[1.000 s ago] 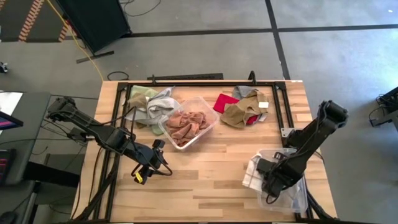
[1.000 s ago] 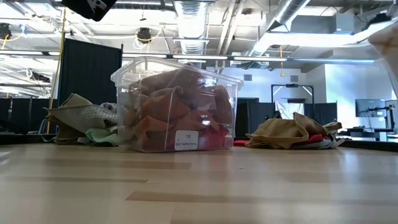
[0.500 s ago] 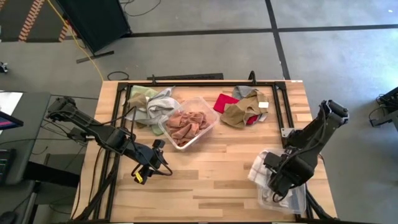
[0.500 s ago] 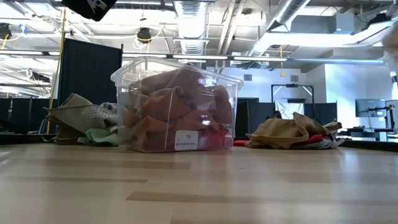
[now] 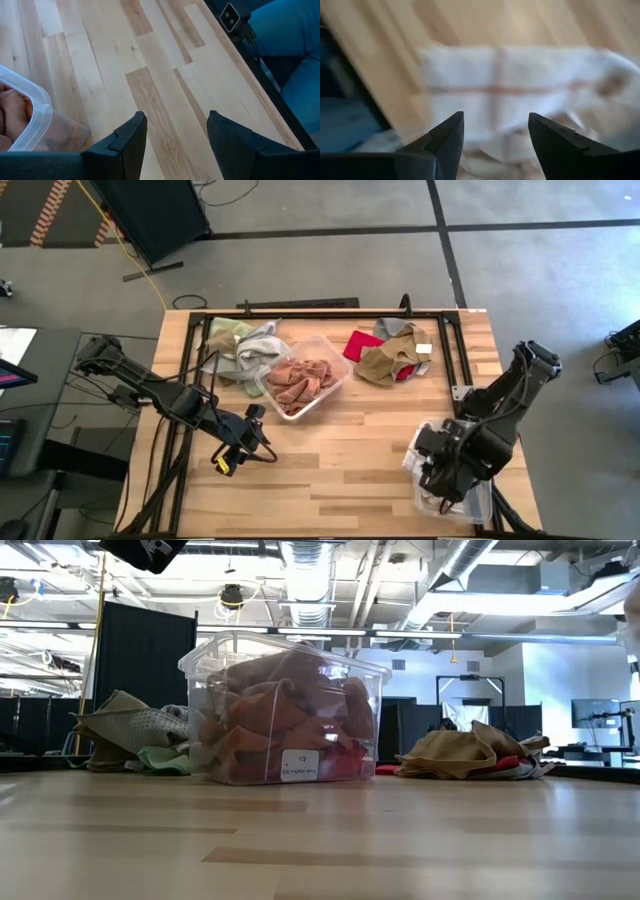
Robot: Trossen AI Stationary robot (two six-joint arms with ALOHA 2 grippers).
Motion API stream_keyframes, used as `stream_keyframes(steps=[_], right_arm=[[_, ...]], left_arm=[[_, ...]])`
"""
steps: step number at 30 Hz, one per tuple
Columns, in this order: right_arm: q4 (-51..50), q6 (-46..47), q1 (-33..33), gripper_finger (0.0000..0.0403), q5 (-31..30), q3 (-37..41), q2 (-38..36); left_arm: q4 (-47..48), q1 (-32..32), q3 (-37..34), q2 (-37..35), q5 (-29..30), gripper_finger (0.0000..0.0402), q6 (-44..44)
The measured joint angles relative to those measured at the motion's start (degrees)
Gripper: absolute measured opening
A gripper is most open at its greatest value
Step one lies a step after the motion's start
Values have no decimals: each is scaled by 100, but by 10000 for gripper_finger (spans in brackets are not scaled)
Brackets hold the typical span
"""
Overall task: Sort towels by color in basket
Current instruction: Put the white patterned towel into the bottom transparent bin
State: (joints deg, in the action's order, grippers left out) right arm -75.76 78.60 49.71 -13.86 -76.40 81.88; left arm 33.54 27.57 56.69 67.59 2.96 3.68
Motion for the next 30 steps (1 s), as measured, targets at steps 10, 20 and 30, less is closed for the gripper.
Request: stream_keyframes(steps=[10,20,30], right_arm=[[486,-601,-227,248,-153,0,575],[-333,-717,-416,247,-237,-195,1127],[-1312,-1404,-483,117,-84,-976,1796]], left_arm=[[0,0,0,0,0,196,-2],[0,0,0,0,0,196,-69],[-3,0,0,0,2,196,-129]])
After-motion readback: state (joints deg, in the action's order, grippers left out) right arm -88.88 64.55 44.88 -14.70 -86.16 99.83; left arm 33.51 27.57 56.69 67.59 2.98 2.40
